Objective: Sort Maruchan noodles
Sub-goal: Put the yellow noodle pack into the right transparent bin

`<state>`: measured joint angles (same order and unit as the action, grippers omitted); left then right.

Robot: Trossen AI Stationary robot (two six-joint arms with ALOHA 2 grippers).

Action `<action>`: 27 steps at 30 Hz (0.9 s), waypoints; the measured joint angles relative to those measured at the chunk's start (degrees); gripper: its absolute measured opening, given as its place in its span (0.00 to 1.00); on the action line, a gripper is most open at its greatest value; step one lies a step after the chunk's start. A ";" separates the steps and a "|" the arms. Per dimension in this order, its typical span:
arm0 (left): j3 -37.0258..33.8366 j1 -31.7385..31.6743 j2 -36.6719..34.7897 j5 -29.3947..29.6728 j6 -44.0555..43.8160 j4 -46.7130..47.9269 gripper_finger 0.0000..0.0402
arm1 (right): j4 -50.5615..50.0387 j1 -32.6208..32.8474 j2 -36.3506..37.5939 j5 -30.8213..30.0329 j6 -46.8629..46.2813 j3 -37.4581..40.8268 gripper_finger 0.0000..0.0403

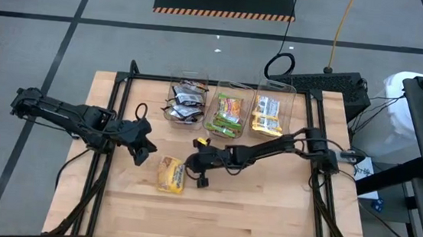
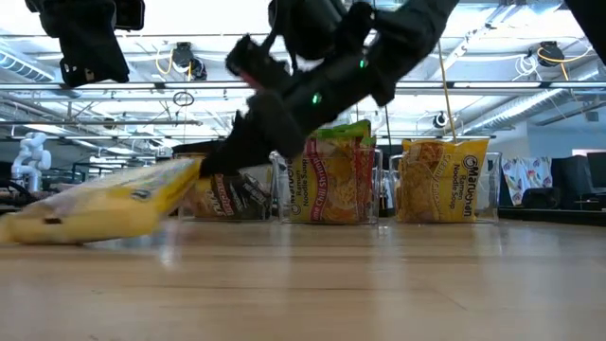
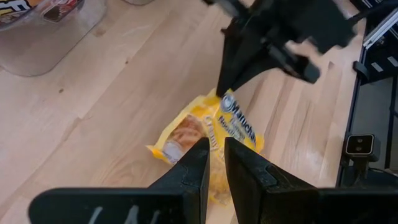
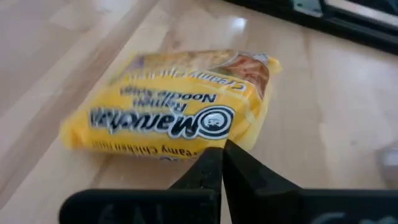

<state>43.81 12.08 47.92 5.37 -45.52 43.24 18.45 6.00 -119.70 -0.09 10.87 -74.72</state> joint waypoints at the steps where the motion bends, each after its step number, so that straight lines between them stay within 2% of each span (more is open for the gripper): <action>1: 0.00 0.00 0.00 0.01 -0.02 0.01 0.14 | -1.07 0.01 0.90 -0.41 0.37 0.00 0.00; 6: 0.00 0.00 -0.02 0.10 -0.26 -0.04 0.14 | -5.91 0.09 4.86 -3.13 2.16 0.00 0.00; 23: 0.00 0.00 0.00 0.21 -0.42 -0.23 0.14 | -22.27 1.43 18.40 -3.29 6.35 0.00 0.00; 27: 0.00 0.00 0.00 0.23 -0.40 -0.23 0.14 | -26.76 2.03 21.91 -6.21 6.76 0.00 0.00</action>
<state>43.81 12.08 47.92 5.61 -45.92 43.00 -8.30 8.03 -97.79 -6.30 17.63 -74.72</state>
